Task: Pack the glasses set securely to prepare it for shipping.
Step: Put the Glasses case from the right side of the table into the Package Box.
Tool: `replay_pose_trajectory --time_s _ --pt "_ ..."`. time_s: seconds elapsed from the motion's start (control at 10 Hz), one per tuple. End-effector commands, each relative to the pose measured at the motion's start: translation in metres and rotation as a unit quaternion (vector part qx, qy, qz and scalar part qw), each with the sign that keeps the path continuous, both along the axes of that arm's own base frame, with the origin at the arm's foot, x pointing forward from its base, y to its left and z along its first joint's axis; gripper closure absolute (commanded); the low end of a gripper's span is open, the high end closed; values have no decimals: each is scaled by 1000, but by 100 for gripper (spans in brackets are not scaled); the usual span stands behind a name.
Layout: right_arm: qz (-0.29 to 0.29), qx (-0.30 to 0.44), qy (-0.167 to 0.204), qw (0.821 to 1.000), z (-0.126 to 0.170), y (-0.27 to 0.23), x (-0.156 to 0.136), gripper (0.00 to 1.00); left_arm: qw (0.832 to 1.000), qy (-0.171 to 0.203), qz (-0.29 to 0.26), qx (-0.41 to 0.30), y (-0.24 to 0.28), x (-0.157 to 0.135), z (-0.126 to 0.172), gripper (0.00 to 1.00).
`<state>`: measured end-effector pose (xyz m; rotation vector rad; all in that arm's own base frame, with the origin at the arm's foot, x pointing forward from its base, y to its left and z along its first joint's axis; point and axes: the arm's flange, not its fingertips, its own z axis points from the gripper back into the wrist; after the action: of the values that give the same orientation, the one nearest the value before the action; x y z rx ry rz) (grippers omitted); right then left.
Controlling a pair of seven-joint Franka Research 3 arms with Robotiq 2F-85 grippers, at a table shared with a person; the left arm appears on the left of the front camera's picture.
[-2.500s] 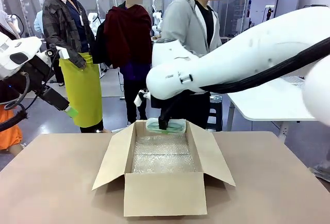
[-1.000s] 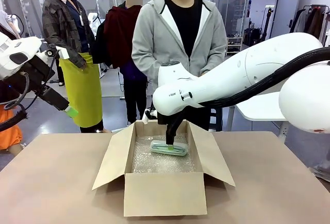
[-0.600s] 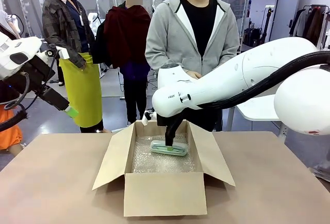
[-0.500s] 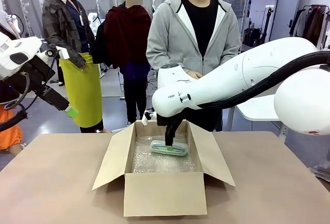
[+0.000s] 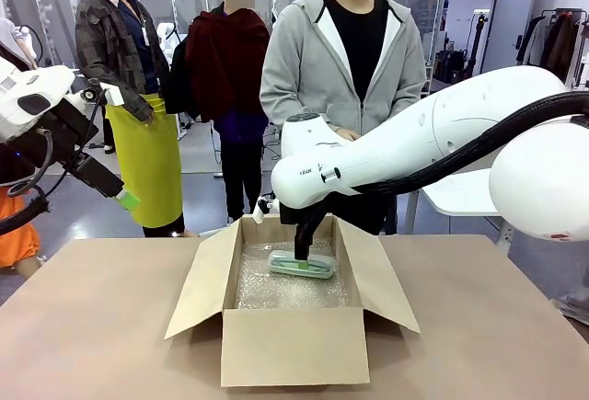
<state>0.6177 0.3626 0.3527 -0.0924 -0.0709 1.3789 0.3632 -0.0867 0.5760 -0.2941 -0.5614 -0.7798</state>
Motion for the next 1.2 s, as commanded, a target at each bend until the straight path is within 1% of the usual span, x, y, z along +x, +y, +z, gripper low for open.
replay_pose_trajectory --time_s 0.0,0.3,0.4,0.5,0.6,0.7,0.9,1.0,1.1 --pt "-4 -2 -2 1000 0 3 -1 3 1000 -2 -13 -9 3 0 1 0" --pt "0 0 0 1000 0 0 0 3 1000 -2 -13 -9 3 0 1 0" --pt "-19 27 16 999 31 -9 -10 3 1000 -2 -13 -9 3 0 1 0" --pt "-46 33 28 998 53 -22 -22 3 1000 -2 -13 -9 3 0 1 0" --pt "-83 70 27 994 71 -42 -34 3 1000 -2 -13 -9 3 0 1 0" --pt "-118 117 20 986 82 -61 -46 3 1000 -2 -13 -9 3 0 1 0" --pt "-168 175 -6 970 105 -101 -74 3 1000 -2 -13 -9 3 0 1 0" --pt "-219 198 -26 955 115 -126 -90 3 1000 -2 -13 -9 3 0 1 0" --pt "-278 211 -36 936 121 -151 -107 3 1000 -2 -13 -9 3 0 1 0"
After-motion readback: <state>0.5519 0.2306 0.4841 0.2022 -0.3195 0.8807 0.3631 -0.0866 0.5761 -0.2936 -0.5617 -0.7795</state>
